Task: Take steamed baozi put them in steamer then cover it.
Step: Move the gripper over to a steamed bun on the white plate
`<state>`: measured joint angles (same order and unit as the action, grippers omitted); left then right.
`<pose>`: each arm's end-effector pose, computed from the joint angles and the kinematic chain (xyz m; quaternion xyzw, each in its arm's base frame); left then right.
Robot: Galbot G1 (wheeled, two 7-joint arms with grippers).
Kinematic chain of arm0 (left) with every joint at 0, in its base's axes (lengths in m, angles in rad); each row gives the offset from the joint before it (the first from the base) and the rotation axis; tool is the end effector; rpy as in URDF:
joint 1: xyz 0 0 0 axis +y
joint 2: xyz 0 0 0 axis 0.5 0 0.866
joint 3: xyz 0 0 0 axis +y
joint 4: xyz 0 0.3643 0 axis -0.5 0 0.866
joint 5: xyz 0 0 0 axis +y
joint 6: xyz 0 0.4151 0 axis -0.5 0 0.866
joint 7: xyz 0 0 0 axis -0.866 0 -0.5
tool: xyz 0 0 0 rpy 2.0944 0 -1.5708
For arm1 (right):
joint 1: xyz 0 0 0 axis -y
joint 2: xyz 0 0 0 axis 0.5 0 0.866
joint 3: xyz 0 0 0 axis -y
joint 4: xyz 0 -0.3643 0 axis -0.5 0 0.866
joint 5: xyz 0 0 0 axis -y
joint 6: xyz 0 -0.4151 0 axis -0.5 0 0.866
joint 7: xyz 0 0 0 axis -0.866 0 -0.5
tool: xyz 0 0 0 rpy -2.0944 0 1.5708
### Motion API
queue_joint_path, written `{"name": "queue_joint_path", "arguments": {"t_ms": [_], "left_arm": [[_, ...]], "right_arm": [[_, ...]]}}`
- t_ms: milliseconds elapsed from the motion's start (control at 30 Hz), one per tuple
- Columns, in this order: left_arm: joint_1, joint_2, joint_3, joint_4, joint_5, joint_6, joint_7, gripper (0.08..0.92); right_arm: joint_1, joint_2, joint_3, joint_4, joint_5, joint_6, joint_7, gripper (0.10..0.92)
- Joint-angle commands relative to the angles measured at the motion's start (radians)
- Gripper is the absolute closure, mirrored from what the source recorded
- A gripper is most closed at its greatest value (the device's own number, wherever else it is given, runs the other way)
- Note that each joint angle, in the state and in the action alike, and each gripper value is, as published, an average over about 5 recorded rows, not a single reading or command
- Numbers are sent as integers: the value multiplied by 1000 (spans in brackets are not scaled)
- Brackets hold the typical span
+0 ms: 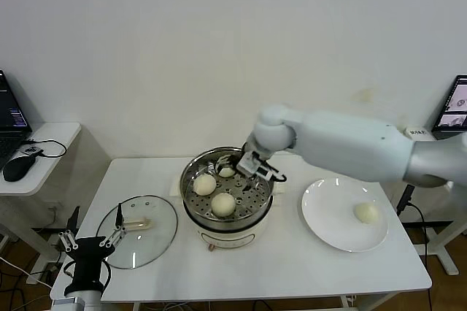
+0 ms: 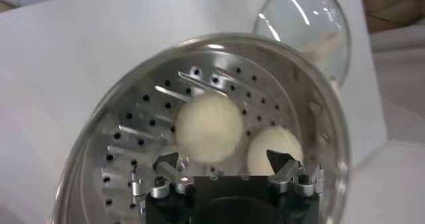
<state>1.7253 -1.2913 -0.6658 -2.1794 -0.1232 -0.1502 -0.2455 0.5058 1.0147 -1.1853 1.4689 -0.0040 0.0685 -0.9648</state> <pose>0.1943 0.0814 -0.2962 -0.0896 0.9907 0.0835 0.0594 0.5601 0.1328 -0.0668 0.6144 -0.3544 0.7034 0.0461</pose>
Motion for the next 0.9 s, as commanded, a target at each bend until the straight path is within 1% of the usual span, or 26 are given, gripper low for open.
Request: {"name": "queue_joint_path", "arguments": {"t_ms": [33,167,267,367,567,733,900], "left_arm": [[-5,12,10,7,1,3,2,177],[-13,21,26,14,6,5,4,177],[-17,25,36,17,10,6,5,177],[-19,29,45,19,16,7,6,177],[-22,30,55,21,26,12,7,177],[-21,31,53,23,29,20,8,177],[-20,28,52,24,31,27,8,177]], "right_arm": [[24,-339,83,148,97,-340,-46,203],[-30,-517,122,207,104,-440,-54,202],[-93,-591,154,206,64,-449,-64,203],[-189,-638,220,176,-6,-422,-83,203],[-466,-662,450,68,-125,-350,-135,203],[-670,-631,652,-36,-192,-290,-162,203],[-786,-582,754,-132,-262,-239,-172,203]]}}
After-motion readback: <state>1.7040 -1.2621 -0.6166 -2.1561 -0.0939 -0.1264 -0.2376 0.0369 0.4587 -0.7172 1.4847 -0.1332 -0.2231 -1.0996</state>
